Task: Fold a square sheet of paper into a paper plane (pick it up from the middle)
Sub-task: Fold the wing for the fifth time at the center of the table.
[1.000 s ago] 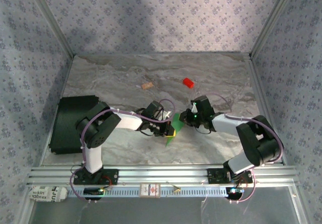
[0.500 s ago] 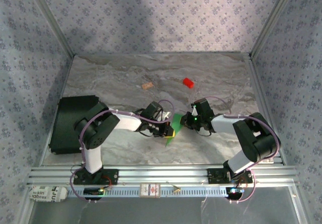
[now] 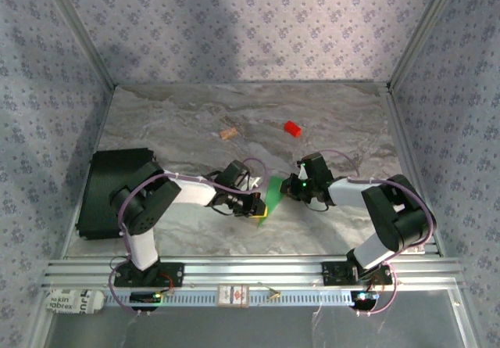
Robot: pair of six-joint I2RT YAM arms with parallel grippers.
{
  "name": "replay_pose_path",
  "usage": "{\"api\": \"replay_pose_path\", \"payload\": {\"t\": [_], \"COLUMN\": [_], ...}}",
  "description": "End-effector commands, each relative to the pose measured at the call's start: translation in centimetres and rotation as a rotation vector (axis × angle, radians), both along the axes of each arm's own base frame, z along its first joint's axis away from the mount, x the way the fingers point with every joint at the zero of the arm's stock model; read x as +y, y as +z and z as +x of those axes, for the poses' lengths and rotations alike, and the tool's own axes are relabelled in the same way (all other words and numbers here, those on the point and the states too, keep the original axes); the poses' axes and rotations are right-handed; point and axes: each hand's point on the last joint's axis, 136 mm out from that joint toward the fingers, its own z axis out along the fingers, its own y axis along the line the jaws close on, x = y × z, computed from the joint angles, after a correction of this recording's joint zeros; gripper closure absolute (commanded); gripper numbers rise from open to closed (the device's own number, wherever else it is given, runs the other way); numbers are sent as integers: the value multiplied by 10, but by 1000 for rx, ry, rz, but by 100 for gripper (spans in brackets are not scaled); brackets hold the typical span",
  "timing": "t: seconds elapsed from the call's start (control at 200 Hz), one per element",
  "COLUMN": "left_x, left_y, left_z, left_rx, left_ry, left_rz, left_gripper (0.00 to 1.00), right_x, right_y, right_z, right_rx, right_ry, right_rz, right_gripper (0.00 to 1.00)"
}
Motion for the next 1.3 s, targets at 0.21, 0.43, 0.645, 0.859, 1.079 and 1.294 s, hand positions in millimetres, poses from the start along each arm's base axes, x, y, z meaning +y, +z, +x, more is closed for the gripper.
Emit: {"api": "replay_pose_path", "payload": {"t": [0.21, 0.43, 0.645, 0.859, 1.079, 1.294], "left_x": [19, 20, 22, 23, 24, 23], "left_y": [-24, -25, -26, -27, -28, -28], "left_z": [-18, -17, -15, -15, -15, -16], "left_rx": [77, 72, 73, 77, 79, 82], "left_ry": [-23, -14, -2, 2, 6, 0], "left_rz": [103, 105, 104, 104, 104, 96], "left_gripper": [100, 100, 100, 100, 100, 100], "right_x": [15, 37, 46, 22, 7, -13], "right_y": [36, 22, 0, -23, -11, -8], "right_z": [-11, -39, -52, -52, -32, -10], "right_rx": [-80, -34, 12, 63, 18, 5], "right_ry": [71, 134, 157, 90, 32, -50], "right_rz": [52, 92, 69, -41, -27, 9], "right_gripper": [88, 88, 88, 89, 87, 88]}}
